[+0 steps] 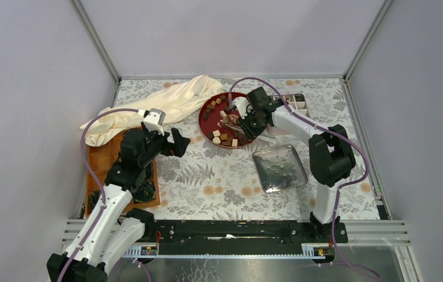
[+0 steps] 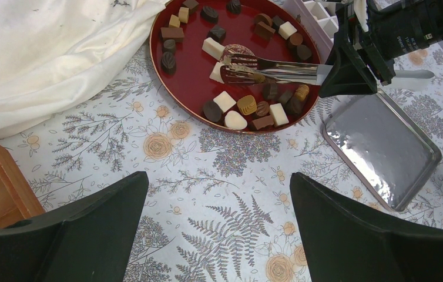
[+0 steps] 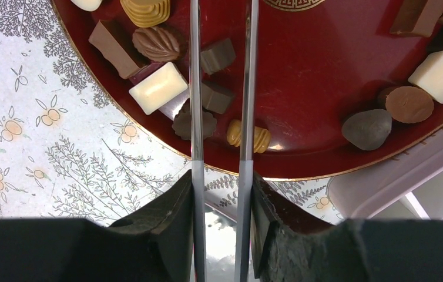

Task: Pack the chocolate
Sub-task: Pick up the fake chocolate from the plate.

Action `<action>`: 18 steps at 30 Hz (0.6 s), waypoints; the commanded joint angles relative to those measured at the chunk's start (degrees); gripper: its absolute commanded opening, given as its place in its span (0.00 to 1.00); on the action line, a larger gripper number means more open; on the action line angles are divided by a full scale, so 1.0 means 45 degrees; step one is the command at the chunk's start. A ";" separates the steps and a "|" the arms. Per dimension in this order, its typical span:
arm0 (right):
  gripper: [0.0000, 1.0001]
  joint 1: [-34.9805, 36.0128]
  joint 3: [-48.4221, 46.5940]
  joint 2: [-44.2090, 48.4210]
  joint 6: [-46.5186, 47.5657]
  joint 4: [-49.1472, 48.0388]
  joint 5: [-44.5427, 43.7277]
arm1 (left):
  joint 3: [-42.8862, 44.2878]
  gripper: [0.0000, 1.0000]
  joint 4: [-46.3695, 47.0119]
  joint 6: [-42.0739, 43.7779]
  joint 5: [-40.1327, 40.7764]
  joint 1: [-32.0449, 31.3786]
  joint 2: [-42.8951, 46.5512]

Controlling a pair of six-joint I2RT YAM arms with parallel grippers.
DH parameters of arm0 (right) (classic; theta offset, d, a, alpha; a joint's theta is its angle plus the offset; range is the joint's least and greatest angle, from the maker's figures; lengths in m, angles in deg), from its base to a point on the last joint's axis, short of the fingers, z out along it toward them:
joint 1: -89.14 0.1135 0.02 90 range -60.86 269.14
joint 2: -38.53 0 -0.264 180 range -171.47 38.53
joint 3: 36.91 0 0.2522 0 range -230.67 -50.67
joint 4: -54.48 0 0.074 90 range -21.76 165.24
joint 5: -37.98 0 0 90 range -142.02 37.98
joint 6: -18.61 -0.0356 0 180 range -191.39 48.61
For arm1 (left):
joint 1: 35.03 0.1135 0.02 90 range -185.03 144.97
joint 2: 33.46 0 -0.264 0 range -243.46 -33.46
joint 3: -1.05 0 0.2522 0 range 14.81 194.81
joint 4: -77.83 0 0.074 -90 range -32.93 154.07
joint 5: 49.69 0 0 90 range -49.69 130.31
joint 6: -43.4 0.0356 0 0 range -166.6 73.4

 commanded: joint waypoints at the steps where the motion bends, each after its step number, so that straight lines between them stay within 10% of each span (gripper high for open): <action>1: 0.21 0.0105 -0.0379 0.0380 0.0075 -0.0339 -0.0392 | -0.0073 0.99 0.0356 0.0089 0.0128 -0.0017 0.0022; 18: 0.16 -0.0740 0.0493 0.2057 0.0198 -0.0611 0.0607 | -0.0091 0.99 0.0347 0.0118 0.0198 -0.0025 0.0054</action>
